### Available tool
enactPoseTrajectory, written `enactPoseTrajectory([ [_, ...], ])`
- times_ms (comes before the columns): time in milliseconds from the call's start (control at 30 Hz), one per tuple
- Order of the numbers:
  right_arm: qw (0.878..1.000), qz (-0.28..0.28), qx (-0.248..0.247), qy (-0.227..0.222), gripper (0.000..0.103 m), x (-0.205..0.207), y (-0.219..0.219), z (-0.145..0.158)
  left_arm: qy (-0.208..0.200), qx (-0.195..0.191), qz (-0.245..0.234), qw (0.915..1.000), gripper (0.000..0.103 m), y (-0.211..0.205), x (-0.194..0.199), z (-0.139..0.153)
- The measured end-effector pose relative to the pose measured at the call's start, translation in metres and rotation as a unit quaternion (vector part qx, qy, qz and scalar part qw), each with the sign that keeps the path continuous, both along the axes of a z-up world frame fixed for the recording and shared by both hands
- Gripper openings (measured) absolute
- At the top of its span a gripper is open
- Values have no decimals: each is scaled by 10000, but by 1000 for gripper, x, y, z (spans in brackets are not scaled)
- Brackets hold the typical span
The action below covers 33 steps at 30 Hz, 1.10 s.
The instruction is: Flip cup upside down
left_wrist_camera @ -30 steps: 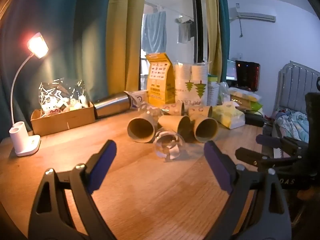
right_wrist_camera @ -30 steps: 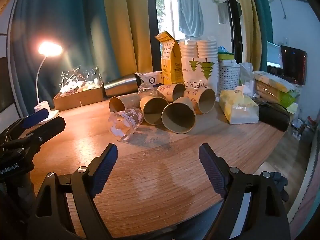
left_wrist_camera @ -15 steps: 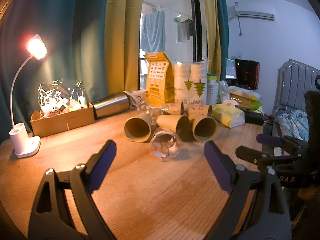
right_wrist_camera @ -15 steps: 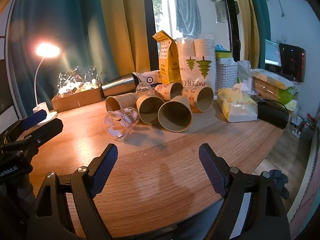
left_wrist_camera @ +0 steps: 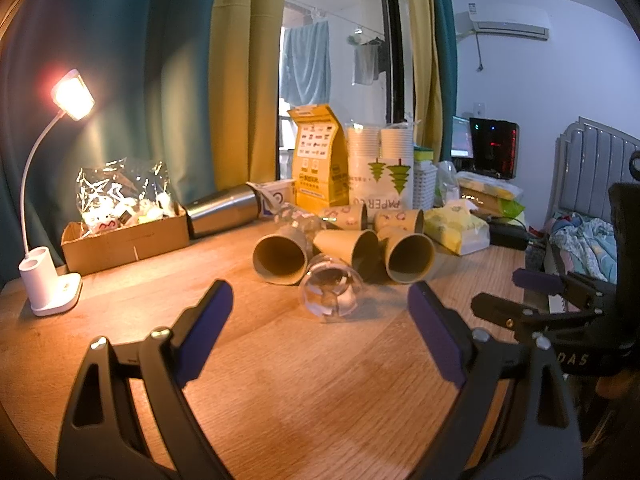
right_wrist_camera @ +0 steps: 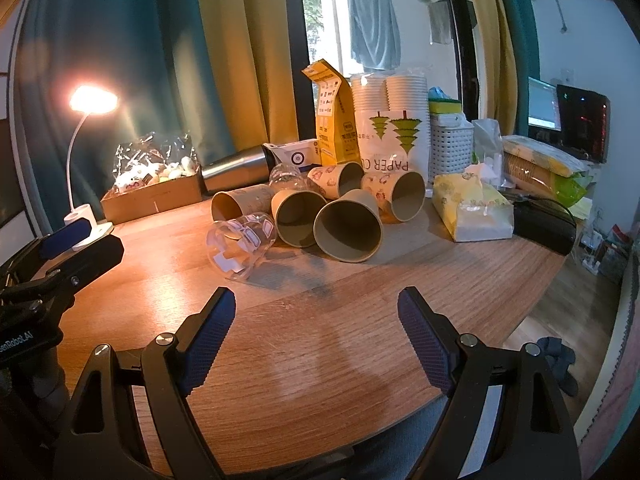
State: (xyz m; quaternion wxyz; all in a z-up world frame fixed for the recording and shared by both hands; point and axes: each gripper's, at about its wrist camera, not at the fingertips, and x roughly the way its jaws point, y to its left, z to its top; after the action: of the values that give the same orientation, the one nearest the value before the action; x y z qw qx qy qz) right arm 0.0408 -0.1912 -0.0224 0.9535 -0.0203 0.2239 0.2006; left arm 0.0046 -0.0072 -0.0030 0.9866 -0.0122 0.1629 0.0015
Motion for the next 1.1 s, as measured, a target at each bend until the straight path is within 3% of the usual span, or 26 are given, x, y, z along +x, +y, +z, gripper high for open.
enactPoseTrajectory([
  [1100, 10000, -36, -3, 35, 86, -1, -2, -1, 11, 35, -42, 10000, 91, -2, 0, 0],
])
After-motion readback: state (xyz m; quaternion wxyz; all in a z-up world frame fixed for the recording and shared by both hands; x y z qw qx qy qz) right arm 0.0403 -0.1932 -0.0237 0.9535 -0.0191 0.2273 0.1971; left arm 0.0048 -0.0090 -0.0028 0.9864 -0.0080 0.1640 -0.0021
